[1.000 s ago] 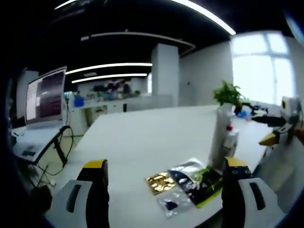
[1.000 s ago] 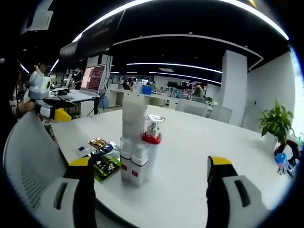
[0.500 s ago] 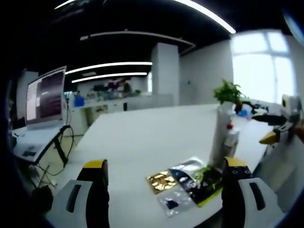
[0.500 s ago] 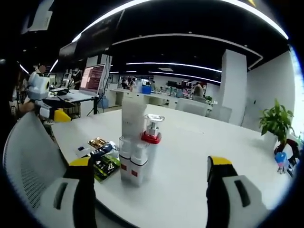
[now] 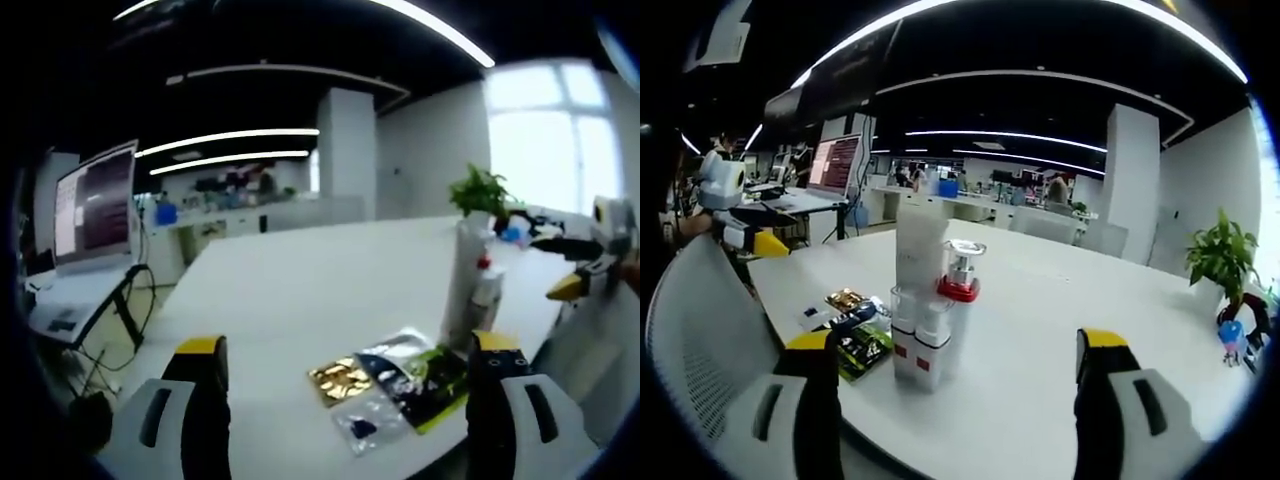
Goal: Arrange the skincare products in the storage area until every visible bottle or jar stands upright without overlapping.
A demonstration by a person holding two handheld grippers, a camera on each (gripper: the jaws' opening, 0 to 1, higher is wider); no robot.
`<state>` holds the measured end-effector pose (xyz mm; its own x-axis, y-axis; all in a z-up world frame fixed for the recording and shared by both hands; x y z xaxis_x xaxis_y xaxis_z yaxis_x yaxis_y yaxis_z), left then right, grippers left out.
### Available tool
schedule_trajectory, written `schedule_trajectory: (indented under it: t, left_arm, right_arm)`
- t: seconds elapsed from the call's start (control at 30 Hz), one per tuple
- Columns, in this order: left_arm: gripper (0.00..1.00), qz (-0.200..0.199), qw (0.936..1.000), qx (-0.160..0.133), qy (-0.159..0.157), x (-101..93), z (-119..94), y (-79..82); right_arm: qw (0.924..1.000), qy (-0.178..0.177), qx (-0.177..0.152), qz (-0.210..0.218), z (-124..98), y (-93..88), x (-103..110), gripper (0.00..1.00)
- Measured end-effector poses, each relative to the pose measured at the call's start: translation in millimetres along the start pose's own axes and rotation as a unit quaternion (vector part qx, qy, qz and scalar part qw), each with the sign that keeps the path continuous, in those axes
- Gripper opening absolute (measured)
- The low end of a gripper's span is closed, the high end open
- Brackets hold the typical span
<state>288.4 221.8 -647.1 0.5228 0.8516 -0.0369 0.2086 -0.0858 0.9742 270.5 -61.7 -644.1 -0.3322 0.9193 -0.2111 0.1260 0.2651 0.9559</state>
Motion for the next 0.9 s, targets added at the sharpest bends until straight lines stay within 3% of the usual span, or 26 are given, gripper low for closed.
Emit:
schedule_trajectory:
  t: [0.9]
  left_arm:
    - [0.96, 0.000, 1.0000, 0.003, 0.001, 1.2, -0.4, -0.9]
  right_arm:
    - [1.0000, -0.004, 0.005, -0.004, 1.4, -1.1, 0.2, 0.99]
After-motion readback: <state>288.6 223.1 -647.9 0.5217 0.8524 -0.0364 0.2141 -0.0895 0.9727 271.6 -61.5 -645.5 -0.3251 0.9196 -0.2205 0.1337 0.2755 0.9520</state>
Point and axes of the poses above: the point that each gripper's makers call its tool centre point, and the gripper's own axes: z roughly forward along the fingers, x roughly to its left, y roughly out of its top, the point moved 1 cm from there along -z, roughly backward along the fingers, and after that the axes turned 8 degrees about -y, right-handed, at the moved point
